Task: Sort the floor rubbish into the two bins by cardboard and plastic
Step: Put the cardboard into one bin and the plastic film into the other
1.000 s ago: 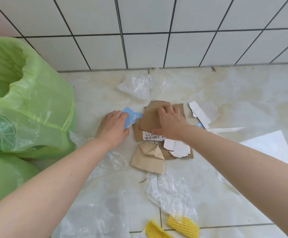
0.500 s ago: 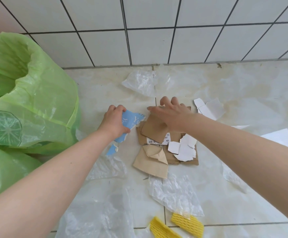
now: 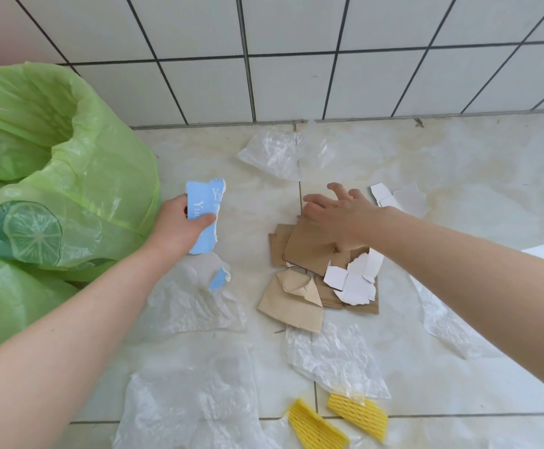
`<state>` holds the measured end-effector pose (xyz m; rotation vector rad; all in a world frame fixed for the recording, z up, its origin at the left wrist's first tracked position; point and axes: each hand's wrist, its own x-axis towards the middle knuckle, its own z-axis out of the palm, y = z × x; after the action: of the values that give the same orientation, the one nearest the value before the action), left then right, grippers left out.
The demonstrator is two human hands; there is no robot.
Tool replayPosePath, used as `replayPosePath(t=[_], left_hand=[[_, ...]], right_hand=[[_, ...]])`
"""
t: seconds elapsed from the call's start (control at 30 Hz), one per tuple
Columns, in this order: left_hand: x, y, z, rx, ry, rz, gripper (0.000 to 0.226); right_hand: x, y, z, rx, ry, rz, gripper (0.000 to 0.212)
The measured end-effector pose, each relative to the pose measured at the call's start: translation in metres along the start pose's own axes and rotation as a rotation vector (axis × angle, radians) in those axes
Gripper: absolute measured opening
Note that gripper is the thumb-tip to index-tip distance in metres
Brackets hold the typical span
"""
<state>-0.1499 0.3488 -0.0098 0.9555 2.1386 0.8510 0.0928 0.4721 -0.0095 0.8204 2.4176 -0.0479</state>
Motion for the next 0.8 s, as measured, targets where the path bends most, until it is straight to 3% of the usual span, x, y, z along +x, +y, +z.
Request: replayPosePath(t=[0.17,0.3,0.57,0.8], left_hand=[[-0.020,-0.017,-0.008,0.102,-0.198,-0.031,0.006],[-0.035,-0.025,-0.012,0.186,-0.333,-0.027,0.008],[-0.050,-0.043,-0.019,0.394,-0.363,-0.055,0.020],[-0.051,-0.041,-0.010,0.685,-0.382,0.154,0.028]], right_hand=[[-0.007,-0.012,0.000,-0.004,-0.014,-0.109,0.086],[-0.008,-0.018,0.001,-0.006,-0.004,-0.056,0.077],[-0.035,-0.027,-0.020,0.191,0.186,-0.024,0.075],[-0.079,-0.075,0.012,0.276,0.107,-0.059,0.085]])
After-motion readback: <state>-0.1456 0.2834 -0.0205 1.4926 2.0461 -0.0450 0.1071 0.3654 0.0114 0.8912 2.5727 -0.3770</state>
